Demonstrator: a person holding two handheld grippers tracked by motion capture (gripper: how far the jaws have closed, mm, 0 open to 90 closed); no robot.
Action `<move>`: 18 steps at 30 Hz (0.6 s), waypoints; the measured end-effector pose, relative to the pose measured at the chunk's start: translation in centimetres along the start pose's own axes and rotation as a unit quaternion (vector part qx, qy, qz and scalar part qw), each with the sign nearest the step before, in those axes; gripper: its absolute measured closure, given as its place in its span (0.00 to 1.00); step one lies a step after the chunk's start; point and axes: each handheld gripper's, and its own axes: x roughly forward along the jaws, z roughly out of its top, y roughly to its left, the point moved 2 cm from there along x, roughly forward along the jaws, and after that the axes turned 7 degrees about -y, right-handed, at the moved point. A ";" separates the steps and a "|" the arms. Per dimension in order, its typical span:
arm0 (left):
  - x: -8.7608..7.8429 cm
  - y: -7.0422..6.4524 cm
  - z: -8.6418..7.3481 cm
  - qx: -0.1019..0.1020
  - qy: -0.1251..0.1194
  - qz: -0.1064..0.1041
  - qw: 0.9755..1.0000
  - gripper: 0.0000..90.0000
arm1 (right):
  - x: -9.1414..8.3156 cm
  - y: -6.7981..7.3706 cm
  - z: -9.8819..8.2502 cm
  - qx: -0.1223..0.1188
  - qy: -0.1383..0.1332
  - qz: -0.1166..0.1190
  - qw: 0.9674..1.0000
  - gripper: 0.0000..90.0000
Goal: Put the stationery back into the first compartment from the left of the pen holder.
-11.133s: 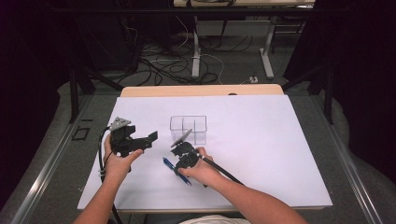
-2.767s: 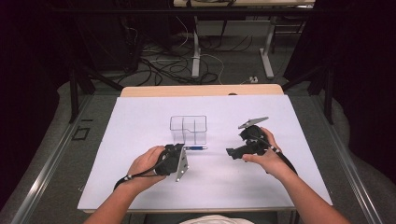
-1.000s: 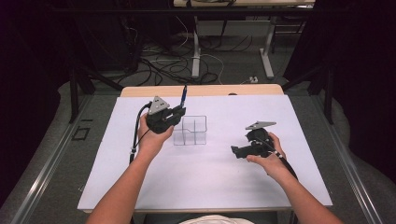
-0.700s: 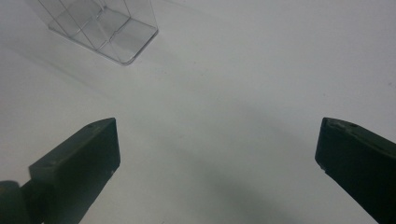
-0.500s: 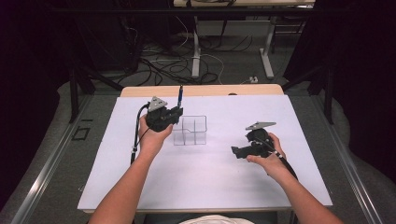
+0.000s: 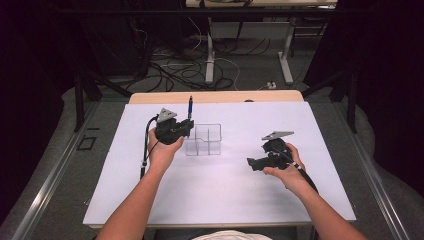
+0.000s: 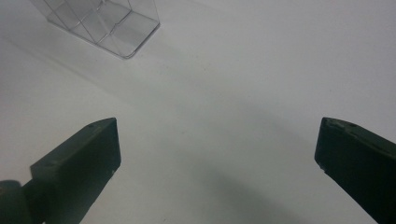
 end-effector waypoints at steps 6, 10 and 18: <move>0.1 0.2 -0.5 -0.008 0.004 -0.001 1.000 0.87 | 0.1 0.1 -0.1 -0.002 0.003 0.004 1.000 0.00; 0.1 0.3 -0.8 -0.010 0.008 -0.002 1.000 0.87 | 0.1 0.1 -0.1 -0.003 0.002 0.002 1.000 0.00; 0.0 0.4 -1.0 -0.019 0.012 -0.004 1.000 0.86 | 0.2 0.1 -0.1 -0.005 0.004 0.004 1.000 0.00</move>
